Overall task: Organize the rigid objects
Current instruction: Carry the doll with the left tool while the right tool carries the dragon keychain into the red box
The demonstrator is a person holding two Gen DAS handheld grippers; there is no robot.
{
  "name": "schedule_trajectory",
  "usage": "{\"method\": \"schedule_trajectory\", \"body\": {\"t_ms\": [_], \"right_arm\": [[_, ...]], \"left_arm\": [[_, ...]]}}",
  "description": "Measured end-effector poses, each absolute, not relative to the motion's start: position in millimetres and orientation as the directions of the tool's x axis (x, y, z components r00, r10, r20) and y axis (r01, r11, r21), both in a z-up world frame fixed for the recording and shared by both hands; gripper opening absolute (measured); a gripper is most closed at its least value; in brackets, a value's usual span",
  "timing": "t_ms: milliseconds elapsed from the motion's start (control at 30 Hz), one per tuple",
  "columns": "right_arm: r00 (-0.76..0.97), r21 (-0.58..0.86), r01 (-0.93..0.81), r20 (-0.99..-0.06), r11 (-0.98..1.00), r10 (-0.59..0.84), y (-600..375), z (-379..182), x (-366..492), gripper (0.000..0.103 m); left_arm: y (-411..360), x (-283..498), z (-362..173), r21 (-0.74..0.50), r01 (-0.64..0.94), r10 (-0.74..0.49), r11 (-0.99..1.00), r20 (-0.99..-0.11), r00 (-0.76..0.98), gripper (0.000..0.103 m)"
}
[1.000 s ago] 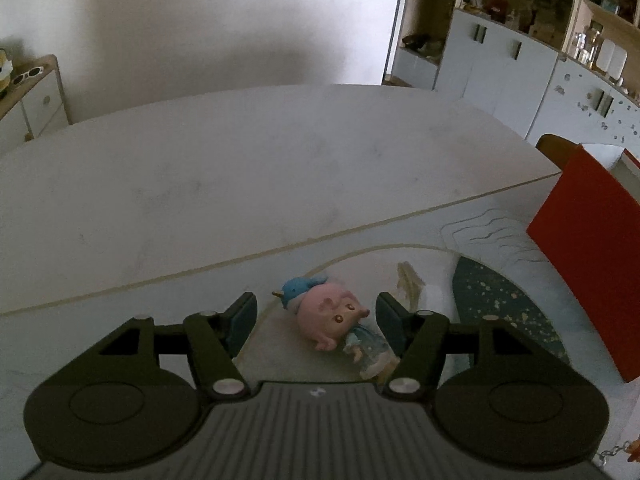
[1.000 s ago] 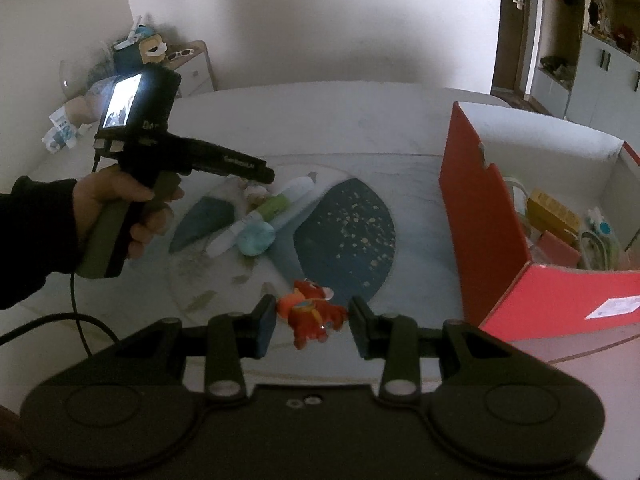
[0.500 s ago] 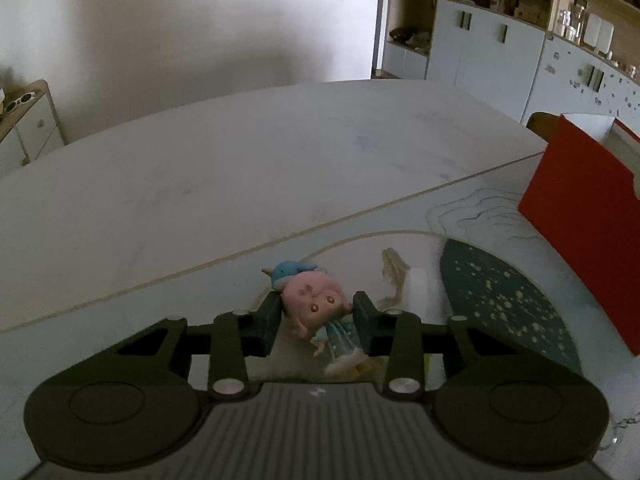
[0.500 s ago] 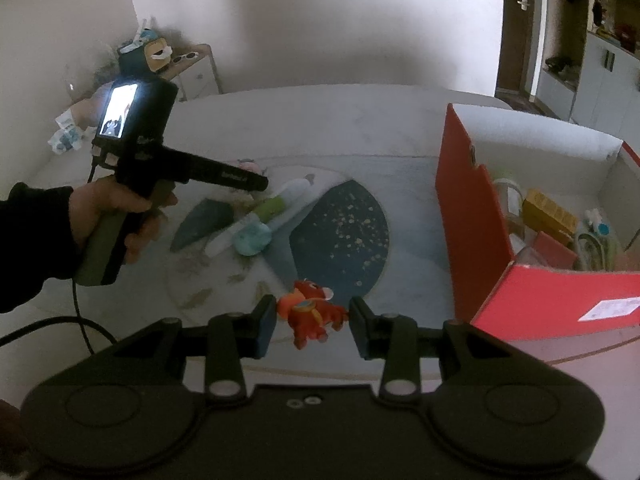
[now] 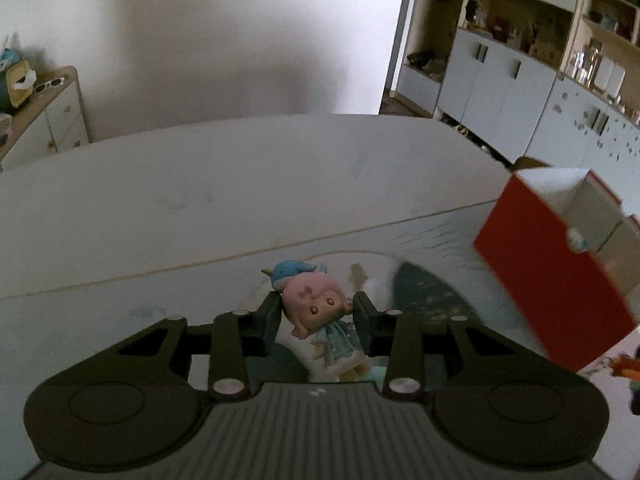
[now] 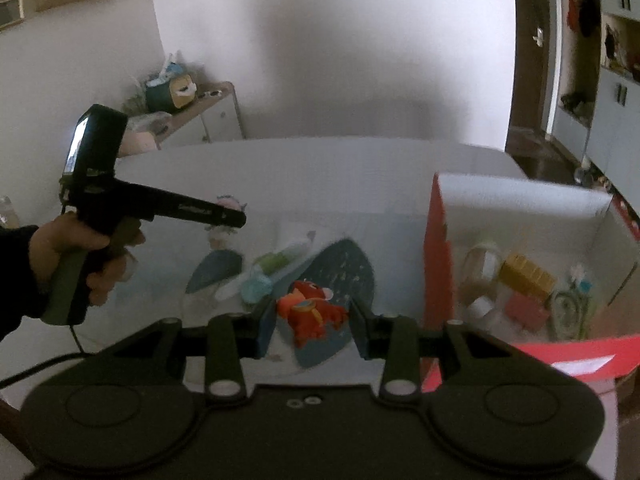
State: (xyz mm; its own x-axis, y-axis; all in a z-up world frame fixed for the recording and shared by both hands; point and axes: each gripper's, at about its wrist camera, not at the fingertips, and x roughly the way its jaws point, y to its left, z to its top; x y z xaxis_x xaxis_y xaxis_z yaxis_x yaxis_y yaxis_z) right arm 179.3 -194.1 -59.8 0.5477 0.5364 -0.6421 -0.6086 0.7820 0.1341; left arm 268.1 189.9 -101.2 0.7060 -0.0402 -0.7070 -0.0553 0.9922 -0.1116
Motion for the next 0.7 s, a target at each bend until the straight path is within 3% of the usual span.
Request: {"method": "schedule_trajectory", "body": {"t_ms": [367,700], "right_arm": [[0.591,0.089,-0.632,-0.587,0.770,0.554,-248,-33,199,0.038],[0.627,0.056,-0.612,-0.573,0.789,0.528,-302,-32,225,0.038]], "left_arm": [[122,256,-43,-0.124,0.025,-0.102,0.992,-0.664,0.741,0.038],[43,273,-20,-0.109,0.120,-0.162,0.987,-0.651,0.741,0.038]]}}
